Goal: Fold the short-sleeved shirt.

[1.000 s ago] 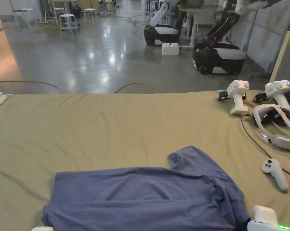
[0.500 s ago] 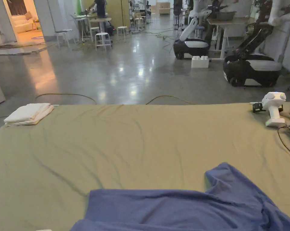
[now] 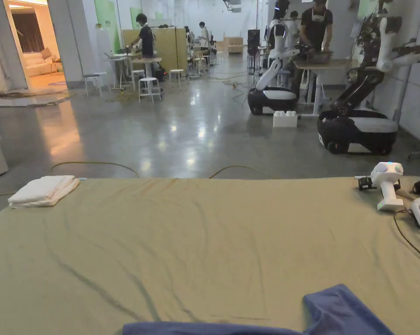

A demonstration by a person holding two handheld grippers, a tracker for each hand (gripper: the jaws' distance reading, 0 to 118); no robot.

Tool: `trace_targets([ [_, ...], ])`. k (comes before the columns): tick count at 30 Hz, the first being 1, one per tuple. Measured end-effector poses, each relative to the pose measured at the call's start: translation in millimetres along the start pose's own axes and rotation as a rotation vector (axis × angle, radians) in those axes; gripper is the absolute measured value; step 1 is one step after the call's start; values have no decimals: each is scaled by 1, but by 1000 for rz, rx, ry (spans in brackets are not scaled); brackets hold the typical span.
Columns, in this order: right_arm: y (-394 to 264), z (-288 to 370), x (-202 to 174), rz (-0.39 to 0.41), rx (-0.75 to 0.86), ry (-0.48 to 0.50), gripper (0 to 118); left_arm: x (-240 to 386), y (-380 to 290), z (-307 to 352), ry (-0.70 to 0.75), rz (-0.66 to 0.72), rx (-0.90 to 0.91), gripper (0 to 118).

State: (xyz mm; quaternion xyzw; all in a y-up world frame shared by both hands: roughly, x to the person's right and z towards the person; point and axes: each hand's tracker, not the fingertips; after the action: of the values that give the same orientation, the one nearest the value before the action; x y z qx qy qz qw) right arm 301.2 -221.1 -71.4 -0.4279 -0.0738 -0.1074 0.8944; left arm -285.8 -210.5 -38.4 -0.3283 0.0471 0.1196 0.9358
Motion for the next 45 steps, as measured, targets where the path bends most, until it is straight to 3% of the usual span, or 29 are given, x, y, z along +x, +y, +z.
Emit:
trace_targets([
  [2, 10, 15, 3, -6, 57, 19, 72, 8, 16, 27, -18, -32, 137, 78],
  [6, 38, 68, -8, 58, 300, 100, 72, 44, 60, 90, -29, -173, 379, 78],
  [10, 55, 126, -31, 178, 562, 200, 72, 85, 89, 142, -66, -256, 483, 78],
  [14, 61, 174, -63, 261, 716, 222, 72, 122, 88, 179, -44, -406, 648, 78],
  [18, 61, 205, -86, 282, 803, 319, 72, 144, 87, 200, -19, -391, 721, 77],
  [20, 56, 215, -96, 307, 842, 313, 70, 148, 88, 209, -20, -351, 723, 73],
  [22, 53, 220, -101, 349, 852, 322, 49, 148, 87, 214, -44, -348, 733, 44],
  [23, 52, 222, -105, 350, 848, 325, 22, 149, 87, 217, -41, -351, 735, 19],
  [24, 52, 222, -108, 360, 836, 337, 0, 150, 87, 217, -35, -354, 735, 4],
  [35, 53, 218, -117, 364, 813, 362, 0, 147, 97, 207, -53, -323, 688, 0],
  [39, 54, 203, -111, 319, 740, 350, 0, 126, 101, 167, -140, -238, 539, 0],
  [42, 57, 182, -105, 305, 628, 320, 0, 99, 102, 107, -190, -85, 359, 0],
  [45, 49, 165, -97, 295, 560, 306, 0, 73, 102, 40, -204, -16, 188, 0],
])
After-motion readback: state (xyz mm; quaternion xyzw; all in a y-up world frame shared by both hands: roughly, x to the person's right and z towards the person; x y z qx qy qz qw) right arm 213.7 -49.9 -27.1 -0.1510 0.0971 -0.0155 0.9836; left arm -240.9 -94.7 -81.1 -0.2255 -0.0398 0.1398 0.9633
